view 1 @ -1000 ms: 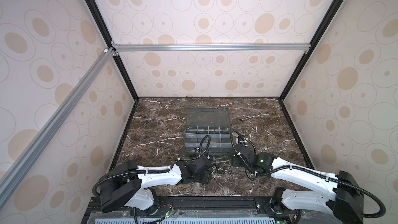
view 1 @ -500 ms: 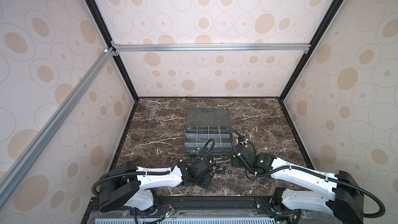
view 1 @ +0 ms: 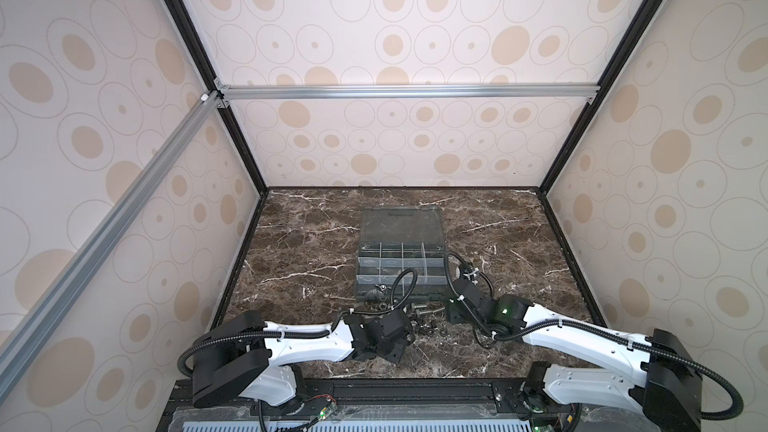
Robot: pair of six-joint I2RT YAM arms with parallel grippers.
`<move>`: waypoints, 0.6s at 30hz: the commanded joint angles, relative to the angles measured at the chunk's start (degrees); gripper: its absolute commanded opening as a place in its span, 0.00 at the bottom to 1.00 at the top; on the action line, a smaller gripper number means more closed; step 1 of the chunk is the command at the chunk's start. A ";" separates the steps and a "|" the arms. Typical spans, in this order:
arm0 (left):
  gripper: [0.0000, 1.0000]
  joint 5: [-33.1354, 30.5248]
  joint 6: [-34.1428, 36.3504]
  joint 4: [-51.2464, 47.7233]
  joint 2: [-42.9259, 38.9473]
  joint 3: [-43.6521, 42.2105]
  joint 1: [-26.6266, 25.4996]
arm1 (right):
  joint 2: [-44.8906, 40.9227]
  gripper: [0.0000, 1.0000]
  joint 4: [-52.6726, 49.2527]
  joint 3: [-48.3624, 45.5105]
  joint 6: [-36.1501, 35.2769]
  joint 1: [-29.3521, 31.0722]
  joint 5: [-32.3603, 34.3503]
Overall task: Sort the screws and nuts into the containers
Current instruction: 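Lower the left gripper onto a silver wing nut nearest the robot and close it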
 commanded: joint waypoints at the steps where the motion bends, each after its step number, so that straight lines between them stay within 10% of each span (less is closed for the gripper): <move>1: 0.45 -1.74 -0.27 -2.49 1.42 2.45 -0.51 | -0.31 0.65 -1.29 -0.62 1.52 -0.24 0.28; 18: 0.22 -0.75 -0.13 0.49 1.86 0.22 -0.50 | -0.71 0.65 -2.02 -1.08 2.54 -0.25 0.53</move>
